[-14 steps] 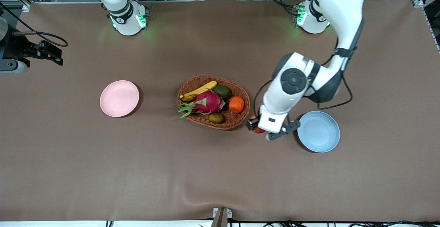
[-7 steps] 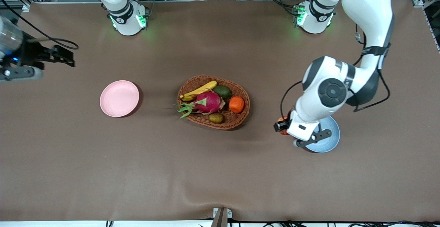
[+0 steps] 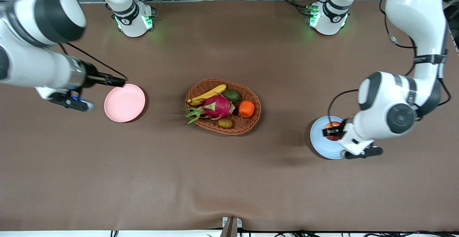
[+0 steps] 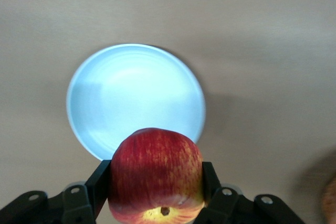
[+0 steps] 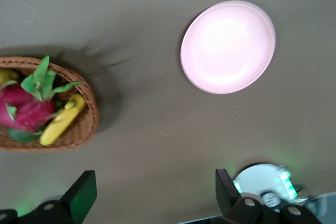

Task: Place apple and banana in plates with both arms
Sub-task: 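Lower the apple onto the blue plate while the right gripper grasps the banana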

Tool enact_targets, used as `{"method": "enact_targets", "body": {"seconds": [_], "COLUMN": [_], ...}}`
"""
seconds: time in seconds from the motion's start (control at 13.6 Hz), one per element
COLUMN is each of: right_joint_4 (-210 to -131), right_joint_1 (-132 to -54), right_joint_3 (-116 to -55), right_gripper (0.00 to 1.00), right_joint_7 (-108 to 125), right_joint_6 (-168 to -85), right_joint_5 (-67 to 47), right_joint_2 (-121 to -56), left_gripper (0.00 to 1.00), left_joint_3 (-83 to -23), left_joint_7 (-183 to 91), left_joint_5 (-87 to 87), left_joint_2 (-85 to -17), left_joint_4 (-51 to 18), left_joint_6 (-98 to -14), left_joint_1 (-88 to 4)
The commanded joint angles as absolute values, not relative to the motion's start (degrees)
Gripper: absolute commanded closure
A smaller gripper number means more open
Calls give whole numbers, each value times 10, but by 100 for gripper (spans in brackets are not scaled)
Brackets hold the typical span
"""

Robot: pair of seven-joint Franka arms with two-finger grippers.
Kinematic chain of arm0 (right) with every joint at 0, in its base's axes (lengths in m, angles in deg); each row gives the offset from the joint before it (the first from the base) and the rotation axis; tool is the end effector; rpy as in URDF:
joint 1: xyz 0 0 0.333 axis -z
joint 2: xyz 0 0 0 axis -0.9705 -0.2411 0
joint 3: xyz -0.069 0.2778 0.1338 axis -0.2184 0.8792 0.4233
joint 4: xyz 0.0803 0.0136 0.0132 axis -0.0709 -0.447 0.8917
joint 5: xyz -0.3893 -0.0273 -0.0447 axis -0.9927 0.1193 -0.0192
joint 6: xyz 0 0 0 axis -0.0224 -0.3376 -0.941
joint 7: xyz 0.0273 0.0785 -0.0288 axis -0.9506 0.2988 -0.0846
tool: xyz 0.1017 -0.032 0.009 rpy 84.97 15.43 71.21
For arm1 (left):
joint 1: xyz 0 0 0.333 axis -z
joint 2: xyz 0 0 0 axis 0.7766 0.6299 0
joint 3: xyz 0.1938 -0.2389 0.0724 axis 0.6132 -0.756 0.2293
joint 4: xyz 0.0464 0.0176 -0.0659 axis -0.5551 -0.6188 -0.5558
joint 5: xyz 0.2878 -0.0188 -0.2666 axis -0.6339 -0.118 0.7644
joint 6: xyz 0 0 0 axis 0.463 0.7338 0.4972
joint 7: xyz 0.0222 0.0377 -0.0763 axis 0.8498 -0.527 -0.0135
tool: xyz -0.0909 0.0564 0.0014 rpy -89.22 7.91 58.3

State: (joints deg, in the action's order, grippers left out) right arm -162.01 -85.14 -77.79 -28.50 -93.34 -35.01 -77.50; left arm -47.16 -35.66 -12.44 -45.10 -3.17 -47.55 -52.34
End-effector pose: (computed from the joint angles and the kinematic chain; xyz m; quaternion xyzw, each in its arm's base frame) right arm 0.5716 0.1351 0.4900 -0.9610 0.1829 0.2049 0.0317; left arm 0.6762 -0.1039 0.3404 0.9956 0.0493 -0.0793 0.0117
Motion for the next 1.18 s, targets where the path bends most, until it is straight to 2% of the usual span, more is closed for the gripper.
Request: {"method": "enact_targets", "body": {"seconds": [0.0,0.29,0.74,1.1], "right_joint_4": [-1652,-1703,-1703,-1703], "right_joint_1": [-876,-923,-951,-991], "right_joint_3": [-781,-780,-781,-780], "right_gripper": [0,0,23,31], "right_joint_7": [-366,-459,-505,-572], "right_joint_6": [-980,-1089,-1170,-1225], "right_joint_5": [-328,-301,-256,-254], "right_joint_2": [-780,-819,-897,-931], "left_gripper": [100,100,100,100], "left_joint_3": [-479,-474,-472,-472], "left_joint_7": [-409,-411,-376,-342], "left_joint_5": [-103,-47,-4,-6], "left_joint_2": [-431,-390,-344,-340], "left_joint_4": [-29,-26,-9,-11], "left_joint_6": [-468,-469,-471,-471], "left_joint_1": [-553,-564,-571,-571]}}
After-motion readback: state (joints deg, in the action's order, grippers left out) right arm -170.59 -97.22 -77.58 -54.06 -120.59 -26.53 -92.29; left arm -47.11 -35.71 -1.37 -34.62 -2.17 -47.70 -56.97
